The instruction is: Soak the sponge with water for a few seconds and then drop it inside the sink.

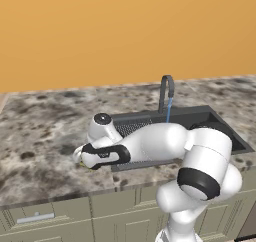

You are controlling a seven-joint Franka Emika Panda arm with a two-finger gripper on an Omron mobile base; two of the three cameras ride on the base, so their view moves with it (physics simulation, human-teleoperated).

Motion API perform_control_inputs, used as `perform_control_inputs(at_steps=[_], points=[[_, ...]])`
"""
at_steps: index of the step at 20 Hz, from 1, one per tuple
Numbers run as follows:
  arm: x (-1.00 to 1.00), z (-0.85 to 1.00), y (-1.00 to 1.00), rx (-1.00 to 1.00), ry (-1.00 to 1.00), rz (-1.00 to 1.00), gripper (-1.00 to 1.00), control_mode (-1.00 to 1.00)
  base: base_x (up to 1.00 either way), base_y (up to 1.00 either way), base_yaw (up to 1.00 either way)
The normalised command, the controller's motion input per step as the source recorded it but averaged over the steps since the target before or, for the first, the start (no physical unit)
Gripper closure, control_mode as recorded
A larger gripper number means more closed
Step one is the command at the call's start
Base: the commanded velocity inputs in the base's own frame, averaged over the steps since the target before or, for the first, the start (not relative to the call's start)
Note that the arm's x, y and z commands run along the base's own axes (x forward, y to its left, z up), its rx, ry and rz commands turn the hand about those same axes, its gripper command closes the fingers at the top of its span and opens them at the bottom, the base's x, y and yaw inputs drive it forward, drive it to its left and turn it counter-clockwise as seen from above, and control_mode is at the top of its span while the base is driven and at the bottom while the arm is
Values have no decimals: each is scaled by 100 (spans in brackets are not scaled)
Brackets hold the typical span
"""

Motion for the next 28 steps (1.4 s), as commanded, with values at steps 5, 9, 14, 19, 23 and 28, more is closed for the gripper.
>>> perform_control_inputs(at_steps=[5,9,14,19,23,28], points=[[6,0,7,-1,0,3,-100,-100,0,0,0],[0,0,6,0,0,0,-100,-100,0,0,0],[1,-3,9,-1,0,0,-100,-100,0,0,0],[2,-11,1,-1,-2,0,-100,-100,0,0,0],[2,-13,0,0,-2,0,-100,-100,0,0,0],[4,-7,0,-1,-2,0,-100,-100,0,0,0]])
